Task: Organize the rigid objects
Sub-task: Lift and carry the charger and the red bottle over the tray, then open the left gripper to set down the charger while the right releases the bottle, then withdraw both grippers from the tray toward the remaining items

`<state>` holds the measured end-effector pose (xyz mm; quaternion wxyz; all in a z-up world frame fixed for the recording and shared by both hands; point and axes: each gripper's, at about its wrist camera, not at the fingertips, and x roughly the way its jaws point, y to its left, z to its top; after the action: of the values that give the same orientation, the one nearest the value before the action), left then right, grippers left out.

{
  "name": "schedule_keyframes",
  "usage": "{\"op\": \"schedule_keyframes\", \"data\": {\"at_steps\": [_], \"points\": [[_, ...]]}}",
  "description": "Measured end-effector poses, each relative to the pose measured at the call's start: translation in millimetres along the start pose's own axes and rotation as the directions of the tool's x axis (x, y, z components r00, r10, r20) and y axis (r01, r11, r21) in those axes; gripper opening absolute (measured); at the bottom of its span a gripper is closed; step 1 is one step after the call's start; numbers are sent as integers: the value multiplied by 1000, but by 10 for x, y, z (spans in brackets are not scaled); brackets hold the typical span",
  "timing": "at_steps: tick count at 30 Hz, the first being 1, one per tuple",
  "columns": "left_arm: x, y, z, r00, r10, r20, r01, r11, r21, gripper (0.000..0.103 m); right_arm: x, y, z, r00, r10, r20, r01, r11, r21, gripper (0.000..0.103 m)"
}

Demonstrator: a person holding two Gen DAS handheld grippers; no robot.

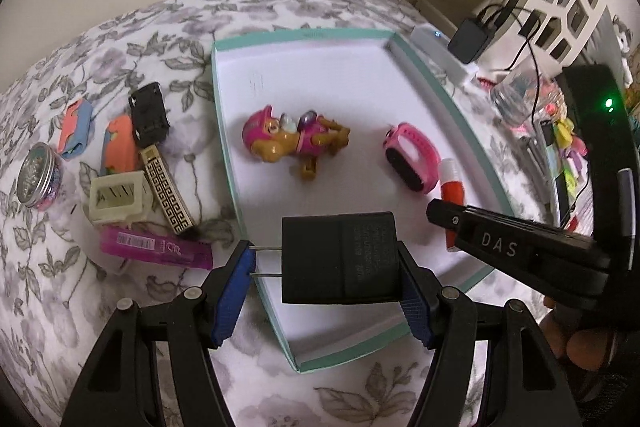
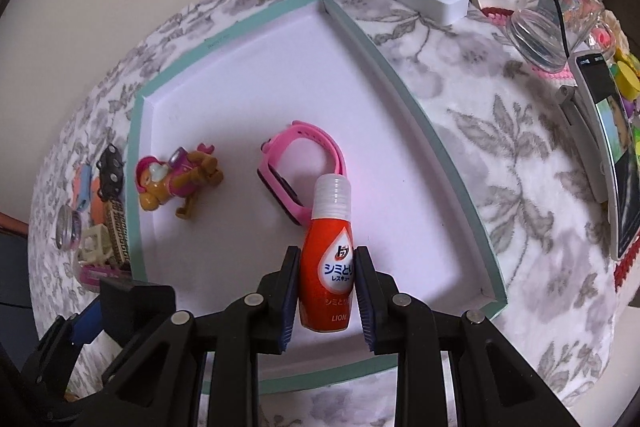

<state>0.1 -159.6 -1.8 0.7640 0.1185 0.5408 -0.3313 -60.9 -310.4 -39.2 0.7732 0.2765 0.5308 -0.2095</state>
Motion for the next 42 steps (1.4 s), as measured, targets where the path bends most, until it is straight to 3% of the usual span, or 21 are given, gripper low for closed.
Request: {"op": "schedule_keyframes", "data": {"at_steps": [16, 20, 22, 24, 26, 32, 37, 42], "points": [[11, 38, 18, 999, -43, -15, 43, 998, -37, 73, 4, 19, 12, 1000, -17, 2, 17, 1000, -11, 28], [-51, 86, 51, 1000, -17, 3, 17, 999, -52, 74, -25, 30, 16, 999, -31, 25, 32, 999, -17, 30], [-84, 108, 71, 1000, -1, 10, 2, 998, -56, 74, -37, 40, 15, 999, -35, 33, 36, 999, -27, 33], [-100, 136, 87, 1000, 7, 12, -6, 998, -67, 80, -45, 50, 26, 998, -35, 42, 37, 999, -30, 46], [-122, 184, 105, 1000, 22, 14, -21, 996, -81, 86, -74, 51, 32, 998, -35, 60, 36, 999, -30, 52], [-200, 389, 146, 994, 111, 24, -107, 986, -129, 86, -94, 69, 51, 997, -30, 78, 33, 999, -35, 62], [-359, 629, 162, 990, 134, 49, -121, 970, -209, 86, -84, 141, 53, 996, -27, 88, 34, 997, -71, 68], [-537, 926, 148, 978, 190, 81, -158, 941, -298, 96, -77, 202, 49, 994, -27, 105, 38, 995, -97, 74]]}}
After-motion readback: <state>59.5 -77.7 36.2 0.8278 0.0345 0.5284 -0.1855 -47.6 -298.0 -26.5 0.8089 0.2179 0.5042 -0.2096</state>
